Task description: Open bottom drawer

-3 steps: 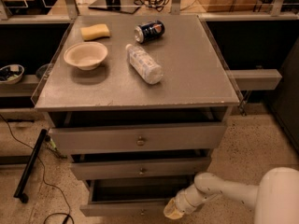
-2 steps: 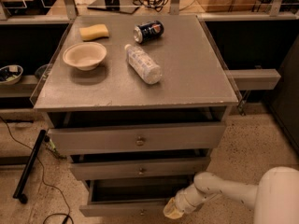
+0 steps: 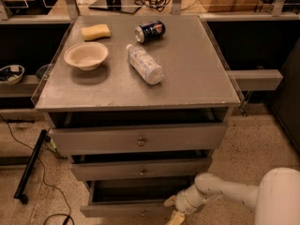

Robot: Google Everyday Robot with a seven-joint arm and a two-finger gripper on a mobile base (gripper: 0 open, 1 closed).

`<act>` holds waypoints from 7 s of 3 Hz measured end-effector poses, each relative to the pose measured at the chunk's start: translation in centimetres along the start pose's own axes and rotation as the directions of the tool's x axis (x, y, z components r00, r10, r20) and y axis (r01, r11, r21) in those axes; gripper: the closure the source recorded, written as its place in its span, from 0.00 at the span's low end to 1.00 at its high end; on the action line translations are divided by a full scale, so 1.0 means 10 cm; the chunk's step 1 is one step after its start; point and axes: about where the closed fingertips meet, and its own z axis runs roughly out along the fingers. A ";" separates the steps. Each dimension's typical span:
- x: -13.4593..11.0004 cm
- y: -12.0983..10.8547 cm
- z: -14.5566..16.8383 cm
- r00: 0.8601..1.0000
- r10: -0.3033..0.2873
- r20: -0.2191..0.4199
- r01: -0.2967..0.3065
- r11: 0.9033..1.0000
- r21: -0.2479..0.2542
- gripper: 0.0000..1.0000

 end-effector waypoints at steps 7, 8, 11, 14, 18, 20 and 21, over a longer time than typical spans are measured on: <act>0.25 0.19 0.11 0.999 0.054 -0.005 -0.054 0.996 -0.076 0.73; 0.25 0.19 0.11 0.999 0.054 -0.005 -0.054 0.996 -0.076 0.96; 0.19 -0.01 0.01 0.999 0.054 -0.005 -0.054 0.996 -0.076 1.00; 0.19 -0.01 0.01 0.999 0.054 -0.005 -0.054 0.996 -0.076 0.34; 0.20 -0.10 -0.01 0.991 0.088 -0.098 -0.088 0.996 0.006 0.00; 0.21 -0.24 0.02 0.977 0.128 -0.172 -0.118 0.991 0.069 0.00; 0.36 -0.29 0.15 0.971 0.156 -0.181 -0.154 0.988 0.024 0.00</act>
Offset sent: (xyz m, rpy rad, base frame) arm 0.0000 0.0000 0.0000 0.0000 0.0000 0.0000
